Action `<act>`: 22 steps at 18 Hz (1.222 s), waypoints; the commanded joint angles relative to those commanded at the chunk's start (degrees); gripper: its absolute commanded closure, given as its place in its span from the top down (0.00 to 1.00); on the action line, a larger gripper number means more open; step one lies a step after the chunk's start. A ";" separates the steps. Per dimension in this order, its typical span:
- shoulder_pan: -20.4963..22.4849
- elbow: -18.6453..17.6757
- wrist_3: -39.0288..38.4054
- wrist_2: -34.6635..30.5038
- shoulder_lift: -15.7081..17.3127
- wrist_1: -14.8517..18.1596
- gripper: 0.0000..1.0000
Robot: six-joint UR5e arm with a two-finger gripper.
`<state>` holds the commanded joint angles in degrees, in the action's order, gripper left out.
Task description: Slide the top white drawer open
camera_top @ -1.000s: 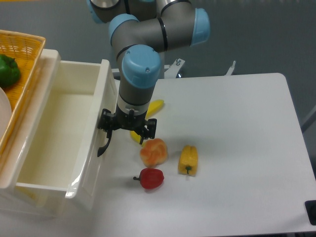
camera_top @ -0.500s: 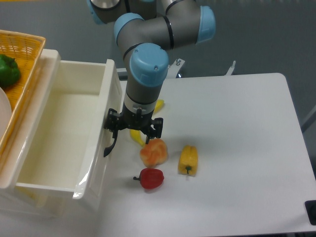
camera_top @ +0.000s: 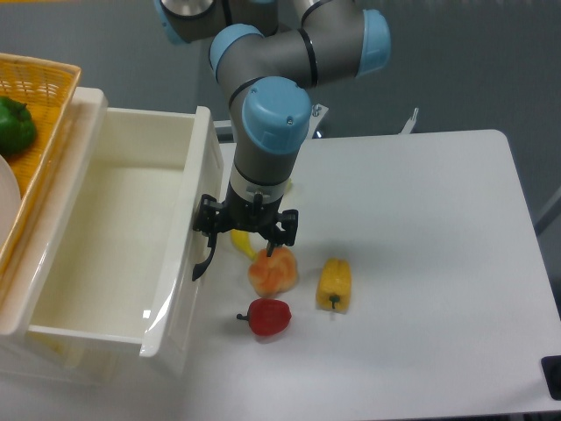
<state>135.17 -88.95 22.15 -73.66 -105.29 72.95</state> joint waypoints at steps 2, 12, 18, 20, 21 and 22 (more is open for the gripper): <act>0.18 -0.09 -0.09 1.76 -0.09 0.26 1.00; 2.46 -0.70 -0.09 6.60 0.00 0.97 1.00; 3.08 -0.70 0.00 7.65 0.09 0.97 1.00; 3.69 -0.35 0.09 7.48 0.35 0.71 1.00; 3.78 -0.09 0.17 7.30 0.35 0.36 1.00; 3.87 0.17 0.70 6.87 0.26 0.00 1.00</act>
<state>139.04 -88.77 22.85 -66.79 -105.03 72.95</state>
